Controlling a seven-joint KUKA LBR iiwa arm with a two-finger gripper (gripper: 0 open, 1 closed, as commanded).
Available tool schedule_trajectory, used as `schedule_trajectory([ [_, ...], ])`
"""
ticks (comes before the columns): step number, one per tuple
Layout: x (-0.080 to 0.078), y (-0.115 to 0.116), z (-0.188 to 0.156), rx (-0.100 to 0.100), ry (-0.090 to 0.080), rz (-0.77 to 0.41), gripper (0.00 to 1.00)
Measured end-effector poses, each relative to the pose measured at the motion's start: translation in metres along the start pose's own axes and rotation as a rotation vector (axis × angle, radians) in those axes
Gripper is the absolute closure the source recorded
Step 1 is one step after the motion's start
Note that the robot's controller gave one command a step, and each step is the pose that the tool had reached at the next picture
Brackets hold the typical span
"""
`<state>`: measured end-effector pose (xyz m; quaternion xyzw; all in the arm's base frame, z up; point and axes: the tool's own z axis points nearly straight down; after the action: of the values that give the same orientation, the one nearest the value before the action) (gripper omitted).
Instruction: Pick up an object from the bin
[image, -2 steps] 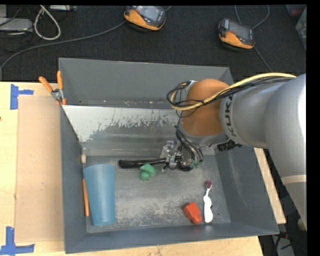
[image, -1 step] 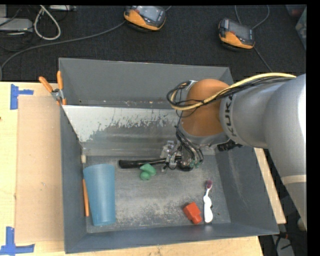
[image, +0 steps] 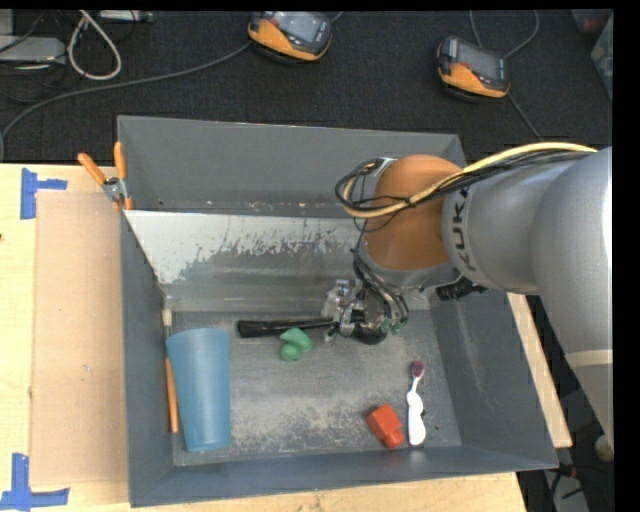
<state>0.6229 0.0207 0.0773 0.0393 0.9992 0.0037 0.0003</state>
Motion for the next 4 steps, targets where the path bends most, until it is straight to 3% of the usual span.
schedule_trajectory([
  [2, 0.0, 0.0, -0.006, -0.001, 0.0, 0.002, 1.0],
  [4, 0.001, 0.001, -0.038, -0.002, 0.003, 0.002, 1.0],
])
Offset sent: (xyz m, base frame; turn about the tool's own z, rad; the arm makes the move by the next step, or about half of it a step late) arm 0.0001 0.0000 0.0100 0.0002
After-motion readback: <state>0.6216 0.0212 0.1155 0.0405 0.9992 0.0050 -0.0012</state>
